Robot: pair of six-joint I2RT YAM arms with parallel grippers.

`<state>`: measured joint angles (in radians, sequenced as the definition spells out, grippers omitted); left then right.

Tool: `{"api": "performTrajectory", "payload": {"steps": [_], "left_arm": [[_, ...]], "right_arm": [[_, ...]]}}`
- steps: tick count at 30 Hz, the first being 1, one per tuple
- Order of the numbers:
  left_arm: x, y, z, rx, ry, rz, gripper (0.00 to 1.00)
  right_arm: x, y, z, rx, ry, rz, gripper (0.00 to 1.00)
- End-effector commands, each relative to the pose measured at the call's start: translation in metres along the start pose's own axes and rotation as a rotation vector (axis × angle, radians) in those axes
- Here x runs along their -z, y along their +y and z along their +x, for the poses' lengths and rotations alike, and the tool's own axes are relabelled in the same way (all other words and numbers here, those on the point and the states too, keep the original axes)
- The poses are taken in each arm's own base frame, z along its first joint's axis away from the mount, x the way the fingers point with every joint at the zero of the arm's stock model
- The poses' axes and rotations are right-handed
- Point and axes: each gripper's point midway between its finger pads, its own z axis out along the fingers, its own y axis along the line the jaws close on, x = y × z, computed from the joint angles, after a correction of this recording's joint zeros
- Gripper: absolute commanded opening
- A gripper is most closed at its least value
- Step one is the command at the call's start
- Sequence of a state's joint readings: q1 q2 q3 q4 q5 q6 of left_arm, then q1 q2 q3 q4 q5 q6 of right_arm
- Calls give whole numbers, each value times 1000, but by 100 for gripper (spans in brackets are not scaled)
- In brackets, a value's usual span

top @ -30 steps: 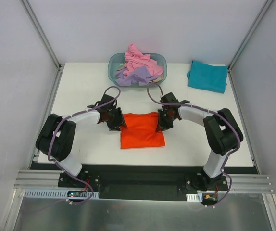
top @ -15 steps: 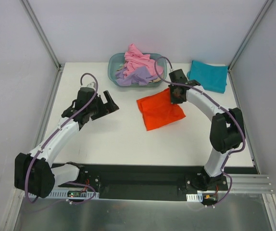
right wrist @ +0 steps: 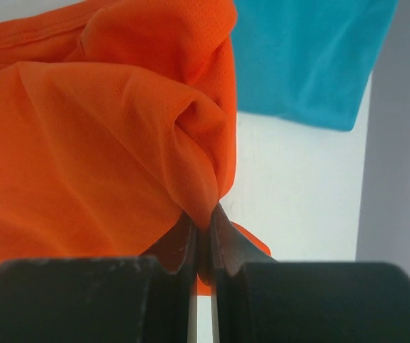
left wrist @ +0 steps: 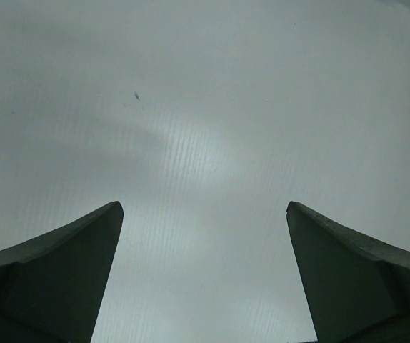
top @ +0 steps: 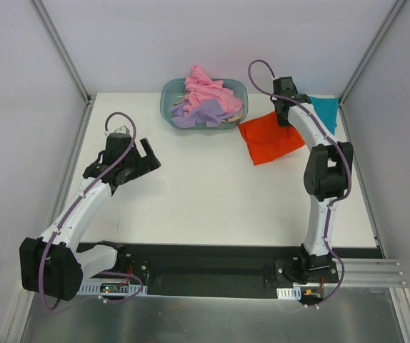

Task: Fold and stack the t-shirts
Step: Neatly place the folded tshirt to the corner

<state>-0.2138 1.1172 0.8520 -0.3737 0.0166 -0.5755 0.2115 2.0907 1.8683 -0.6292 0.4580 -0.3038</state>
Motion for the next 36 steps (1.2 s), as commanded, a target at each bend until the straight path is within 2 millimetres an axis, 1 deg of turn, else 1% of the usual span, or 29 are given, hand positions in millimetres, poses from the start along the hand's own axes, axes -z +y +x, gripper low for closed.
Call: {"api": "performTrajectory", "payload": {"steps": [1, 4, 5, 6, 7, 8, 10, 12, 14, 15, 16, 20, 24, 25, 27, 28, 30, 31, 33, 36], "left_arm": [[2, 5, -13, -23, -22, -43, 99], [0, 5, -16, -23, -18, -56, 99], [0, 6, -18, -19, -24, -68, 99], [-1, 7, -19, -20, -25, -73, 99], [-2, 7, -21, -19, -24, -79, 99], [-2, 7, -23, -18, -27, -84, 99], [-4, 5, -27, -17, -28, -87, 99], [-6, 4, -28, -17, -20, -87, 99], [-8, 5, -28, -19, -13, -96, 99], [-8, 6, -29, -18, -15, -102, 99], [-10, 7, -28, -18, -11, -110, 99], [-10, 10, -31, -15, -16, -125, 99], [-13, 14, -32, -12, -19, -149, 99], [-14, 14, -31, -12, -14, -150, 99], [-16, 14, -31, -12, -6, -150, 99], [-16, 13, -32, -11, -7, -148, 99], [-16, 13, -31, -11, -5, -148, 99], [-16, 14, -32, -12, -7, -150, 99], [-16, 14, -32, -11, -9, -154, 99], [-16, 14, -32, -11, -11, -154, 99]], "right_arm": [[1, -37, -42, 33, -84, 106, 1], [-8, -43, -53, -9, -118, 92, 1], [-7, -42, -63, -31, -157, 82, 1], [-9, -44, -67, -49, -175, 76, 1], [-9, -43, -71, -68, -192, 70, 1], [-10, -41, -80, -99, -227, 56, 1], [-13, -39, -88, -136, -257, 37, 1], [-15, -40, -100, -165, -299, 50, 1], [-19, -44, -107, -196, -316, 73, 1], [-16, -50, -116, -220, -338, 83, 1], [-19, -55, -118, -241, -342, 93, 1], [-13, -70, -137, -294, -411, 130, 0], [-6, -83, -147, -344, -451, 182, 1], [-6, -90, -148, -355, -456, 211, 1], [-6, -94, -151, -355, -461, 228, 1], [-1, -98, -156, -360, -477, 230, 1], [3, -104, -159, -363, -488, 232, 1], [5, -103, -162, -364, -497, 224, 1], [11, -109, -164, -379, -506, 226, 1], [17, -112, -165, -392, -514, 216, 1]]}}
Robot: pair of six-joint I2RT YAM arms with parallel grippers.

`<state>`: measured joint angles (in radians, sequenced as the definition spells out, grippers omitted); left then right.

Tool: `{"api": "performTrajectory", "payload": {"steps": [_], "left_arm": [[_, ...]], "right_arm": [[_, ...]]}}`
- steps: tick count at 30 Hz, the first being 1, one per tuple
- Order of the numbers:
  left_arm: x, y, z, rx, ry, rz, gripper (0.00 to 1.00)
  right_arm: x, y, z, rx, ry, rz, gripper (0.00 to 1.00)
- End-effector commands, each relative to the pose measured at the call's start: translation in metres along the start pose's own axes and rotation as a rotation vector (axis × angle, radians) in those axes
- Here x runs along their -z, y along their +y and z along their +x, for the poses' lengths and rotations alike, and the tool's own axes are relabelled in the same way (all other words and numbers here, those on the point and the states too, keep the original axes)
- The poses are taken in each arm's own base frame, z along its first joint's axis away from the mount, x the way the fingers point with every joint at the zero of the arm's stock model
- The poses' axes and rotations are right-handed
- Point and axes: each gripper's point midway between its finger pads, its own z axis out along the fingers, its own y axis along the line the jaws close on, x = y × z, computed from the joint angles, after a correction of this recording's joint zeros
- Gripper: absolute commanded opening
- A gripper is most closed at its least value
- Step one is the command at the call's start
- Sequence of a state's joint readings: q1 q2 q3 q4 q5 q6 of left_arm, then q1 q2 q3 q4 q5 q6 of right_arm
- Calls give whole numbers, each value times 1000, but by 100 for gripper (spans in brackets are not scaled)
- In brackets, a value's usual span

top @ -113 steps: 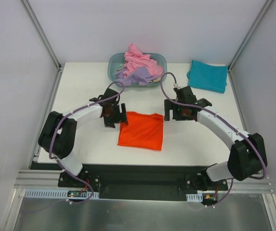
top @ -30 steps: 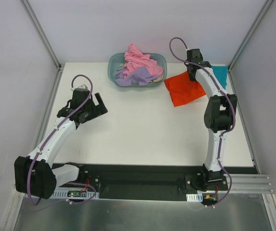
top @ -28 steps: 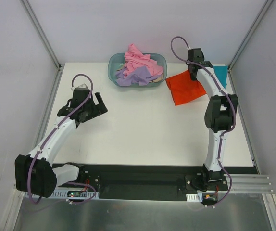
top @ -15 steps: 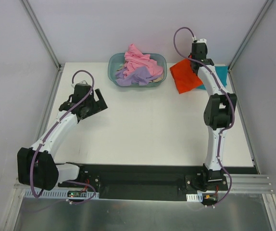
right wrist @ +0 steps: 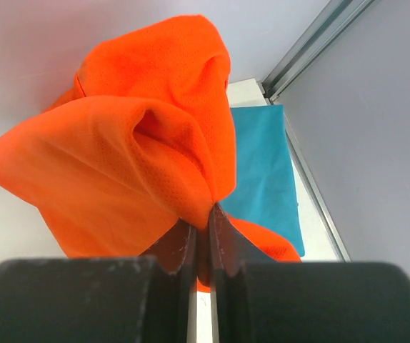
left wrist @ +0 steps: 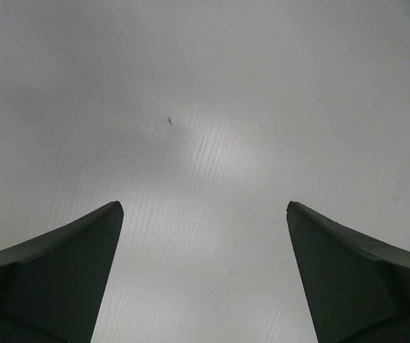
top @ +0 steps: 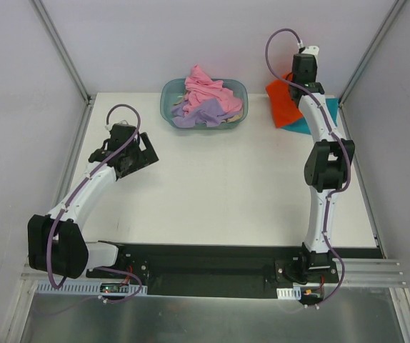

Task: Fold and stack the t-shirts
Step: Neatly place the folded tshirt to the corner

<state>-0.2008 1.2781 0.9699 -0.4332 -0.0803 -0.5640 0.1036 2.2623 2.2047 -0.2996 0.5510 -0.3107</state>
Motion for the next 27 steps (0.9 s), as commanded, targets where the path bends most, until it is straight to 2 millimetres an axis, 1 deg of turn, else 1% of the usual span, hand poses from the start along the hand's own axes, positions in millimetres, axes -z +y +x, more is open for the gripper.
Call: {"api": "performTrajectory", "payload": {"steps": [1, 4, 8, 10, 13, 14, 16, 17, 20, 21, 22, 23, 24, 25, 26, 27], "left_arm": [[5, 0, -15, -5, -35, -9, 99], [5, 0, -14, -7, -28, -4, 99], [6, 2, -12, -1, -32, -11, 99], [4, 5, -12, 12, -32, -24, 99], [-2, 4, -10, 22, -15, -32, 99], [-4, 3, -11, 22, -8, -32, 99], [-7, 2, -10, 20, 1, -33, 99], [-8, 1, -11, 20, 4, -31, 99], [-11, 0, -11, 20, 13, -34, 99], [-11, 0, -11, 20, 14, -32, 99], [-13, 0, -11, 18, 18, -35, 99], [-14, 0, -11, 18, 20, -35, 99], [-15, 0, -10, 20, 22, -36, 99], [-16, 0, -11, 21, 24, -39, 99], [-18, -1, -11, 20, 30, -41, 99], [-18, -2, -11, 20, 35, -37, 99]], "right_arm": [[18, -21, -50, -102, -116, 33, 0], [18, -26, -52, -120, -119, 47, 1], [15, -37, -55, -128, -124, 72, 1], [15, -44, -55, -134, -126, 101, 1], [8, -52, -51, -142, -119, 114, 1], [3, -57, -48, -151, -112, 118, 1], [-5, -54, -39, -155, -94, 96, 1], [-10, -58, -33, -163, -83, 96, 0], [-25, -52, -16, -169, -48, 66, 1], [-30, -40, -8, -170, -34, 26, 1], [-41, -51, 0, -180, -18, 33, 1], [-46, -53, 4, -189, -9, 33, 1], [-56, -49, 17, -185, 12, 29, 2], [-62, -52, 22, -188, 21, 35, 3], [-67, -52, 25, -194, 23, 34, 6], [-77, -47, 37, -191, 41, 18, 11]]}}
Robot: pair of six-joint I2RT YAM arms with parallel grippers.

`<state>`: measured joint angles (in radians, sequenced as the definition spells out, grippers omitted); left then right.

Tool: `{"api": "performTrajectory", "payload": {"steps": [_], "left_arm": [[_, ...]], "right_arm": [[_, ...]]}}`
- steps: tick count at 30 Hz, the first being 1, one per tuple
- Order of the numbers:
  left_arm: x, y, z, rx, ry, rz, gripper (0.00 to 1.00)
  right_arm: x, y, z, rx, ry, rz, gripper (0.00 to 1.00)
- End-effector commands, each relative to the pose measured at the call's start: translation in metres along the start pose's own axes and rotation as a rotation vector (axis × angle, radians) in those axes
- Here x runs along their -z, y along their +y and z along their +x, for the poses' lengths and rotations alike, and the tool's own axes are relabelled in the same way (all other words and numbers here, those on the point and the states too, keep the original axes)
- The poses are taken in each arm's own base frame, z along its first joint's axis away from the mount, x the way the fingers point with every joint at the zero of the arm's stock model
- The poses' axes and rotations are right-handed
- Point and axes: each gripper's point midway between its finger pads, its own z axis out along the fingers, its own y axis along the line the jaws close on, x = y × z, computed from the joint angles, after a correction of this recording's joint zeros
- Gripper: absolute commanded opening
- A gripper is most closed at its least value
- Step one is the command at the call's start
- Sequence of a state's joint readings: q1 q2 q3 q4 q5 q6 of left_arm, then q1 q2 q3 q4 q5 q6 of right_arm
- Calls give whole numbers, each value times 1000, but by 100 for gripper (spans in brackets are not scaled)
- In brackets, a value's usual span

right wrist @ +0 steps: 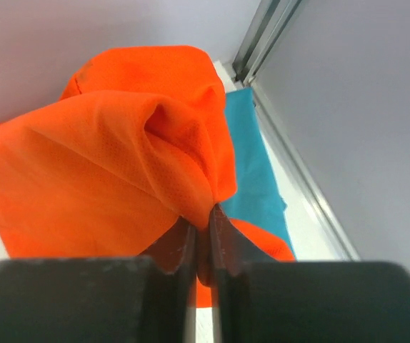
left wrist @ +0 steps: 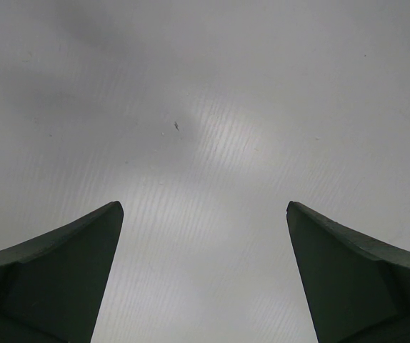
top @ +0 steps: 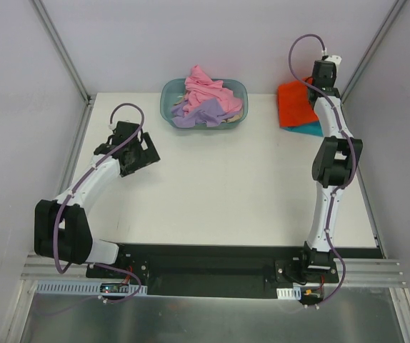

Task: Fold and stack the t-shirts
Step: Neatly place the folded tshirt to the corner

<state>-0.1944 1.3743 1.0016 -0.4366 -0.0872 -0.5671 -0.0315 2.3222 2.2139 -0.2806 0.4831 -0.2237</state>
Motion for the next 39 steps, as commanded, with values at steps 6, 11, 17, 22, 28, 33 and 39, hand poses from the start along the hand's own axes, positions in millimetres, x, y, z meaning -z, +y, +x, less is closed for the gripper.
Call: {"api": "performTrajectory", "payload": {"steps": [6, 11, 17, 22, 28, 33, 39], "left_arm": [[-2, -11, -15, 17, 2, 22, 99], [2, -16, -15, 18, 5, 49, 99], [14, -28, -24, 16, -14, 105, 99], [27, -32, -23, 9, -30, 146, 99], [51, -28, -21, 1, -85, 188, 99], [75, -26, -21, 1, -145, 231, 99], [86, -18, -10, 8, -173, 248, 99]], "right_arm": [[-54, -15, 30, -142, 30, 35, 59], [-52, -20, 15, -161, 18, -53, 97], [-10, -39, -21, -92, -28, -63, 97], [43, -58, -50, -56, -60, -83, 97], [109, -49, -58, -10, -30, -239, 97], [183, -42, -60, -110, -67, -416, 97], [249, -32, -6, -225, -40, -571, 97]]}}
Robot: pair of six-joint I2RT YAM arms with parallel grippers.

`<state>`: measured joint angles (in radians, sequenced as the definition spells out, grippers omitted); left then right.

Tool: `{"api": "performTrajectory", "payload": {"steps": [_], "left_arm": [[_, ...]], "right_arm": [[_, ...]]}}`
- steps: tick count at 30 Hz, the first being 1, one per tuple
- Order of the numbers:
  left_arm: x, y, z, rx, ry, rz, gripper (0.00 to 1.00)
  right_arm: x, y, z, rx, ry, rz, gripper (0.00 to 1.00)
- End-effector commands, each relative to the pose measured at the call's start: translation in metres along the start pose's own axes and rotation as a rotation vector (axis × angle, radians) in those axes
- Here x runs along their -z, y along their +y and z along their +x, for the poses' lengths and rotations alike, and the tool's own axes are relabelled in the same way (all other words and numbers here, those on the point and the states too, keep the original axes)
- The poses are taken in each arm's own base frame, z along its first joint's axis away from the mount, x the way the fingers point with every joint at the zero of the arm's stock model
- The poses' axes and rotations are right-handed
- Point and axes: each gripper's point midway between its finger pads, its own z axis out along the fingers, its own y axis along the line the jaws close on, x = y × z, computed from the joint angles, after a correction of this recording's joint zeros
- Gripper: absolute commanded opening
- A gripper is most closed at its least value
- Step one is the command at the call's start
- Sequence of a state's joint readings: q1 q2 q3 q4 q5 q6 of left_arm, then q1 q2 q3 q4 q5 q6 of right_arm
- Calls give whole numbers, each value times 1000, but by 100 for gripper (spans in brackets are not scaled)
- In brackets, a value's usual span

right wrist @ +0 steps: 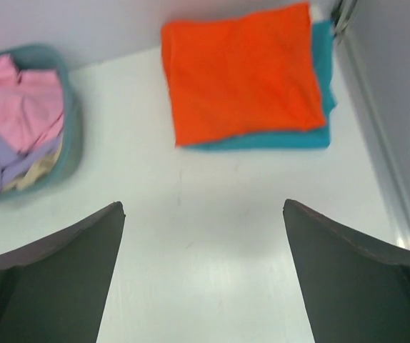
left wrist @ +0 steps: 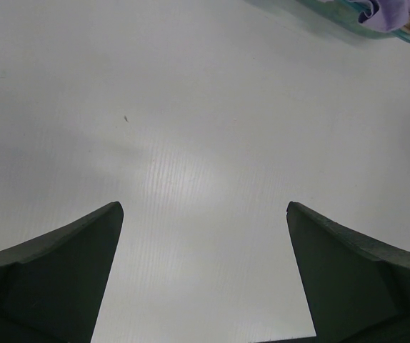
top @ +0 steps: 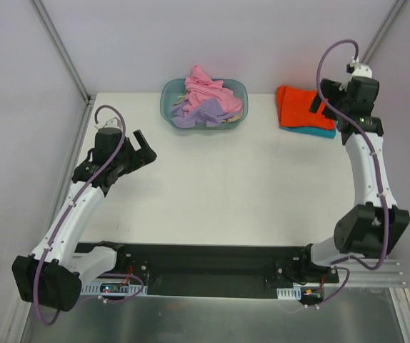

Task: Fold and stack the t-shirts
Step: Neatly place the folded tshirt to the corner

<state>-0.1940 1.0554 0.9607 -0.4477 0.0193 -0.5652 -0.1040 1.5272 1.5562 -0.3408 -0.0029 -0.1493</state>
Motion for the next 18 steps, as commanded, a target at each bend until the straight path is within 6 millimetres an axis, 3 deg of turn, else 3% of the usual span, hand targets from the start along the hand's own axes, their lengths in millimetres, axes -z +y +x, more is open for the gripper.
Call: {"api": "performTrajectory", "payload": {"steps": [1, 6, 8, 9, 11, 12, 15, 18], "left_arm": [[6, 8, 10, 3, -2, 8, 99], [6, 11, 24, 24, 26, 19, 99], [6, 15, 28, 27, 25, 12, 99], [6, 19, 29, 29, 21, -3, 99], [5, 25, 32, 38, 13, -25, 99], [5, 27, 32, 41, 11, -34, 99], [3, 28, 35, 50, 17, -39, 99], [1, 33, 34, 72, 7, -67, 99]], "right_arm": [[39, 38, 24, -104, -8, -167, 97], [64, 60, 111, -164, 159, -242, 97], [70, 73, 133, -201, 184, -283, 97], [69, 75, 166, -215, 249, -292, 97], [71, 83, 185, -224, 268, -319, 97], [71, 82, 206, -221, 304, -301, 97], [69, 79, 228, -199, 314, -295, 97], [65, 75, 224, -178, 290, -275, 97]]}}
